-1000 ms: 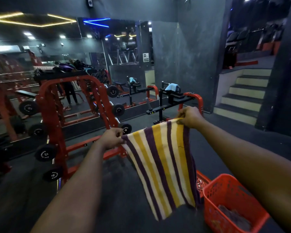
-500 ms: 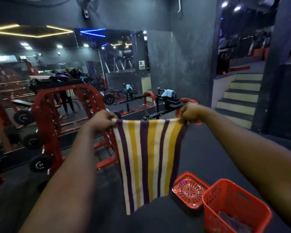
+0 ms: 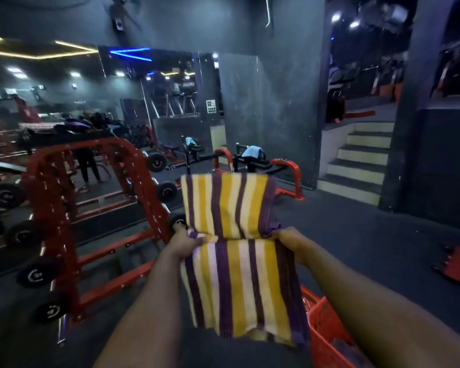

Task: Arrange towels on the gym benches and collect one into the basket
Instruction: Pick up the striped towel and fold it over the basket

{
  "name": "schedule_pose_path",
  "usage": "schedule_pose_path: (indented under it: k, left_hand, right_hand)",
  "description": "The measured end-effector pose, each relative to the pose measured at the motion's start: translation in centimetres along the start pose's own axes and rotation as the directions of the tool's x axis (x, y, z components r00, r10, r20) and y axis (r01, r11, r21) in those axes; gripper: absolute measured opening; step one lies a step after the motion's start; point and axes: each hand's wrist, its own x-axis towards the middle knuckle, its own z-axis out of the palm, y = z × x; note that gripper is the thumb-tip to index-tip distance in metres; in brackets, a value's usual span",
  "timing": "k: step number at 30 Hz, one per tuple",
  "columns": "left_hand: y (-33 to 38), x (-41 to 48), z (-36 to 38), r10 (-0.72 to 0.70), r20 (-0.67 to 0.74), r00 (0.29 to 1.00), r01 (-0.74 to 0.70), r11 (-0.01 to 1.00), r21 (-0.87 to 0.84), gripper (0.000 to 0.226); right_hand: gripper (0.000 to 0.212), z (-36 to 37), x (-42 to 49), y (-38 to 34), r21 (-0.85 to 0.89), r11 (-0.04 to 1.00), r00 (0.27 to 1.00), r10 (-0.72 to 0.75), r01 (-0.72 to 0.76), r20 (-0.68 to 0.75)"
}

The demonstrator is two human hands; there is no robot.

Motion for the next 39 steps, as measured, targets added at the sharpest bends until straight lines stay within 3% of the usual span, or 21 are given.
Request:
schedule_pose_path:
  k: [2,4,6,9,13,18,21,23,24,26,28,30,34,39]
  left_hand:
    - [-1.4,1.2,0.2,-0.019,-0.001,1.0,0.019,0.999,0.028,0.08]
    - [-2.8,2.9,0.7,0.062,-0.046,0.997,-0.058,0.995,0.079,0.04]
    - [-3.5,3.8,0.7,0.125,-0.03,0.992,-0.122,0.99,0.075,0.006]
    - [-3.8,4.7,0.4,0.117,-0.009,0.993,-0.118,0.992,-0.037,0.026]
    - [-2.7,3.4,0.0,0.161,-0.017,0.987,-0.161,0.987,0.014,0.019]
    - [-1.3,2.5,-0.1,0.174,0.075,0.982,-0.182,0.977,0.111,0.024]
    - [-1.6,3.5,-0.2,0.199,0.05,0.979,-0.204,0.965,0.164,0.038]
    - [-1.5,3.8,0.3,0.214,0.066,0.975,-0.221,0.968,0.123,0.042]
    - [-1.3,3.8,0.7,0.238,0.053,0.97,-0.242,0.967,0.082,0.038]
    - [-0.9,3.9,2.0,0.285,-0.03,0.958,-0.284,0.958,0.024,0.013]
    - [-0.5,4.2,3.3,0.306,-0.113,0.945,-0.302,0.952,0.052,0.008]
    - [-0.1,5.0,5.2,0.326,-0.08,0.942,-0.32,0.944,0.081,0.011]
    - [1.4,6.6,9.2,0.314,0.03,0.949,-0.314,0.93,0.19,0.042]
    - [3.6,10.3,17.1,0.255,0.087,0.963,-0.269,0.926,0.265,0.029]
  right_hand:
    - [0.005,0.0,0.2,1.3,-0.012,0.997,0.997,0.078,-0.078,0.005]
    - [0.003,-0.1,0.7,2.1,-0.018,0.994,0.993,0.11,-0.111,-0.039]
    - [0.022,-0.4,1.7,2.7,-0.037,0.995,0.987,0.09,-0.096,-0.135]
    - [0.033,-0.9,4.4,4.0,-0.054,0.997,0.977,0.036,-0.048,-0.209]
    - [0.034,-0.9,3.3,2.7,-0.117,0.993,0.945,-0.044,0.006,-0.325]
    - [0.037,-0.9,2.8,2.4,-0.182,0.981,0.96,-0.118,0.072,-0.255]
    - [0.037,-1.5,2.8,3.0,-0.204,0.978,0.961,-0.084,0.03,-0.264]
    - [0.021,-1.8,1.6,2.9,-0.17,0.985,0.948,-0.068,0.015,-0.31]
    - [0.008,-1.9,1.2,2.8,-0.131,0.991,0.936,-0.064,0.02,-0.347]
    - [0.016,-2.6,1.0,3.4,-0.066,0.998,0.902,-0.039,0.012,-0.43]
    - [0.013,-3.5,1.2,3.9,-0.082,0.997,0.882,-0.044,0.006,-0.469]
    - [0.019,-4.8,1.5,4.3,-0.115,0.993,0.871,-0.054,-0.003,-0.488]
    - [0.02,-8.7,3.9,5.3,-0.215,0.975,0.882,-0.057,-0.051,-0.468]
    - [0.03,-15.6,8.7,6.7,-0.383,0.891,0.854,0.009,-0.243,-0.52]
